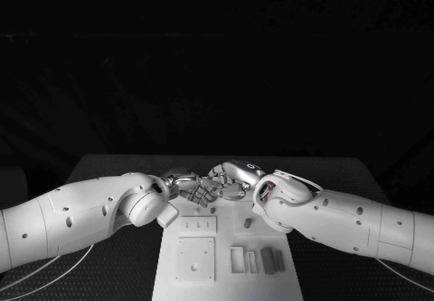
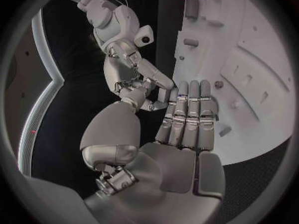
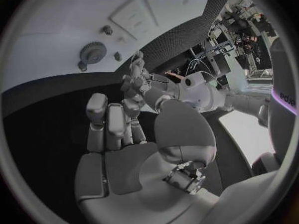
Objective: Assemble the parts on the task board
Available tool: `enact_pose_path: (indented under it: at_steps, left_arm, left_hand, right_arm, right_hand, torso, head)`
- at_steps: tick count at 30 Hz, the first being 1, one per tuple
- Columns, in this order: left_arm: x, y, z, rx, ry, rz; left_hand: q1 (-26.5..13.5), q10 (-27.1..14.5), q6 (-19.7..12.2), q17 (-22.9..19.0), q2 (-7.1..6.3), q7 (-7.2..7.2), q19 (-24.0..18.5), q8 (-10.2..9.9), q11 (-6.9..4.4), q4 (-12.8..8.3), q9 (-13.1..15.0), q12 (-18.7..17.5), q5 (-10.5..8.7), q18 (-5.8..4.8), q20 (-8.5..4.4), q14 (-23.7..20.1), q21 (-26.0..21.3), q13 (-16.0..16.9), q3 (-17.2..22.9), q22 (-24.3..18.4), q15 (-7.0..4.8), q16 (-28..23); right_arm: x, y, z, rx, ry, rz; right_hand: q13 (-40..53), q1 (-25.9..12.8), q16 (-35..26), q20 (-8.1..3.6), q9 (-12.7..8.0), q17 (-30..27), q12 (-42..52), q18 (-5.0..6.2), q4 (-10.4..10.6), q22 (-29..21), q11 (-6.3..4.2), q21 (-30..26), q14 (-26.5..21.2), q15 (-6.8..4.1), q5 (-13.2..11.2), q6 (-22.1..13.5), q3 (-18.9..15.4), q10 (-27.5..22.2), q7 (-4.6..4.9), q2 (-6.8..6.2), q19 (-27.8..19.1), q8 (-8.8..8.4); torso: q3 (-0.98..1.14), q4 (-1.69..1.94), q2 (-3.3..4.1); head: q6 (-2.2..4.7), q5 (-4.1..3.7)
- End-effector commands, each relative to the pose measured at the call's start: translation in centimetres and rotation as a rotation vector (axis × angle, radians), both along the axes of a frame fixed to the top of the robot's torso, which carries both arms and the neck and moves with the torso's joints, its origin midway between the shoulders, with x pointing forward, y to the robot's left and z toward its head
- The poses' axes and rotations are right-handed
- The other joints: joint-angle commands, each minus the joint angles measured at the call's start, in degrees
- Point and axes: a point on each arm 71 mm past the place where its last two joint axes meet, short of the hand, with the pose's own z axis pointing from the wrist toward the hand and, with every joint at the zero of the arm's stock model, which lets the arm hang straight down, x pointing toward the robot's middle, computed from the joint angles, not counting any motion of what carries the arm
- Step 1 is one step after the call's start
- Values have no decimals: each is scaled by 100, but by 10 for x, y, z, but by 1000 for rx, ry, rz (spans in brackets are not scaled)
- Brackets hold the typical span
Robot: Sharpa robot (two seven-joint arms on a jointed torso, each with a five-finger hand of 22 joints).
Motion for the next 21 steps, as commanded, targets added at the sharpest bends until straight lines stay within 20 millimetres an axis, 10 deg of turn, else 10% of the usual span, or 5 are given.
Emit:
enact_pose_path:
  at_steps: [1, 21]
  left_arm:
    - [-1, -2, 1, -13, -9, -13]
    - [0, 1, 2, -17, -15, -17]
  left_hand:
    - [-8, -18, -24, 8, 49, 33, -9, -23, 38, 16, -8, -22, -1, 52, 4, -4, -23, 8, -23, 7, -8, -33]
    - [304, 191, 236, 93, 447, -97, 39, 49, -62, -152, -4, 32, 8, 36, -12, 66, -38, 110, 249, 69, -35, -54]
  right_arm:
    - [0, 4, -1, -12, 7, 14]
    - [4, 2, -4, -22, 16, 7]
  right_hand:
    - [0, 46, -1, -30, 8, -7, -2, 569, -8, -8, -27, 16, 3, -28, 7, 796, -39, -16, 20, 1, -4, 17]
    - [-1, 43, -5, -33, 12, -14, -7, 570, -9, -11, -27, 13, 3, -28, 7, 793, -42, -12, 19, 4, -4, 16]
  torso:
    - [-2, -12, -2]
    - [0, -10, -1]
  head:
    - [0, -5]
    - [-25, -16]
